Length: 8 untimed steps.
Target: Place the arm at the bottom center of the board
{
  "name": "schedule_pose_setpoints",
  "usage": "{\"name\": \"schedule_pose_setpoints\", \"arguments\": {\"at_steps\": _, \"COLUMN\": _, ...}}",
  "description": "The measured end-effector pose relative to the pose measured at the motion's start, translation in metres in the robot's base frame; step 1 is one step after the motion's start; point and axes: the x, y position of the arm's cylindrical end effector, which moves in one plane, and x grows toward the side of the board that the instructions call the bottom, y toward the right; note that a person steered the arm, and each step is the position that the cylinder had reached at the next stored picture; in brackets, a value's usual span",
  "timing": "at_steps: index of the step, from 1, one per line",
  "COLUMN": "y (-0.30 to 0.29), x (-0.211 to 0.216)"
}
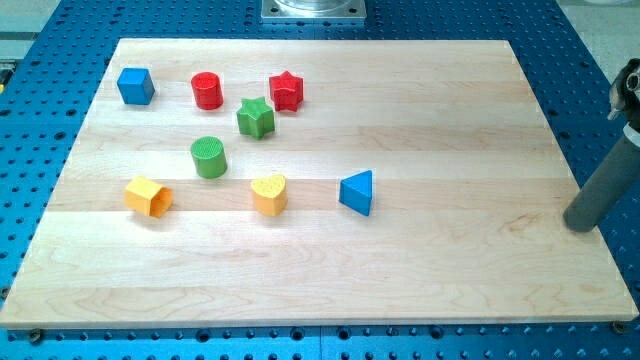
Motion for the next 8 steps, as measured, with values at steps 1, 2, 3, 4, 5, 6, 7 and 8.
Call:
{"name": "schedule_pose_setpoints", "arguments": {"at_steps": 1, "y": 0.000, "x": -0.001}}
{"name": "schedule_pose_setpoints", "arguments": {"at_steps": 2, "y": 0.001, "x": -0.001}}
{"name": "schedule_pose_setpoints", "arguments": {"at_steps": 3, "y": -0.001, "x": 0.004}}
{"name": "schedule_pose_setpoints", "arguments": {"at_steps": 4, "y": -0.006, "x": 0.011}}
{"name": "schedule_pose_setpoints", "arguments": {"at_steps": 5, "y": -0.028, "x": 0.033}}
{"name": "schedule_pose_setpoints", "arguments": {"at_steps": 6, "y": -0.089, "x": 0.073}}
{"name": "schedule_pose_setpoints", "arguments": {"at_steps": 7, "y": -0.097, "x": 0.073}}
{"name": "schedule_pose_setpoints", "arguments": {"at_steps": 8, "y": -0.105, "x": 0.071}}
